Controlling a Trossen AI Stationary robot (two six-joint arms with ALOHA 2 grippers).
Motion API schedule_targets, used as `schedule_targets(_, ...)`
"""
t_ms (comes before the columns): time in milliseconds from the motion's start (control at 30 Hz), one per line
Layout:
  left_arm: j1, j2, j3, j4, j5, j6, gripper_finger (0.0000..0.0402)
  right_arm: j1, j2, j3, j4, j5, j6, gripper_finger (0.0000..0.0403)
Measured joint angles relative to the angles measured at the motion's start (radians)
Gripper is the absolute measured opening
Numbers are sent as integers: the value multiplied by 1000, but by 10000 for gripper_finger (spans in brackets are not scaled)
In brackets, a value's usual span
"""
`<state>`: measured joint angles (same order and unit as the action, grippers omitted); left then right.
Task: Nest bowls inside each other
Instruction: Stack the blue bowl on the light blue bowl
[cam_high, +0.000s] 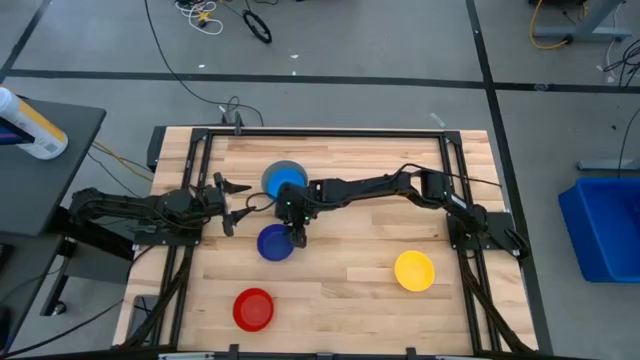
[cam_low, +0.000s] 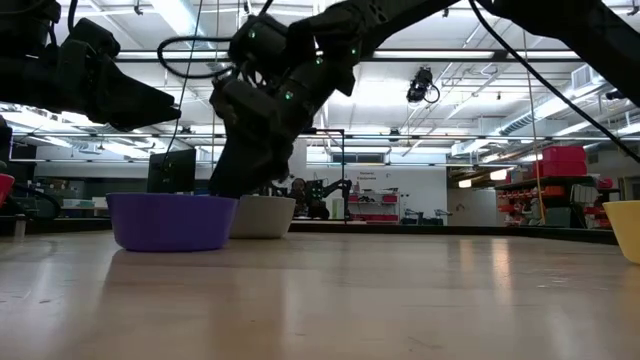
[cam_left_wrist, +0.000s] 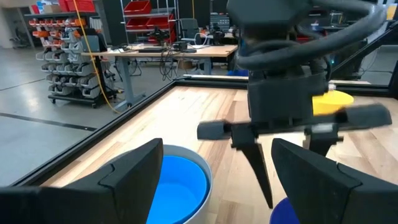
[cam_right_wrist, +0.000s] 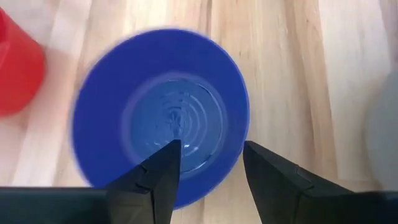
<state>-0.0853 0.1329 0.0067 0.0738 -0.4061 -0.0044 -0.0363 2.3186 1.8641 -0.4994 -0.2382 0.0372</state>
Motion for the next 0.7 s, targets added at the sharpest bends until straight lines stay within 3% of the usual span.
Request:
schedule_targets(267, 0, 0, 0, 0, 0, 0, 306, 11, 5, -74, 46, 2, 25, 184)
schedule_targets(367, 0, 0, 0, 0, 0, 0, 306, 20, 5, -81, 67, 49, 26, 169)
schedule_targets(467, 0, 0, 0, 0, 0, 0, 306, 28, 5, -82, 74, 58, 26, 121)
schedule_targets(567, 0, 0, 0, 0, 0, 0, 306, 31, 5, -82, 79, 29, 22, 35)
schedule_targets(700, 0, 0, 0, 0, 0, 0, 306, 52, 3, -82, 86, 56, 5, 8)
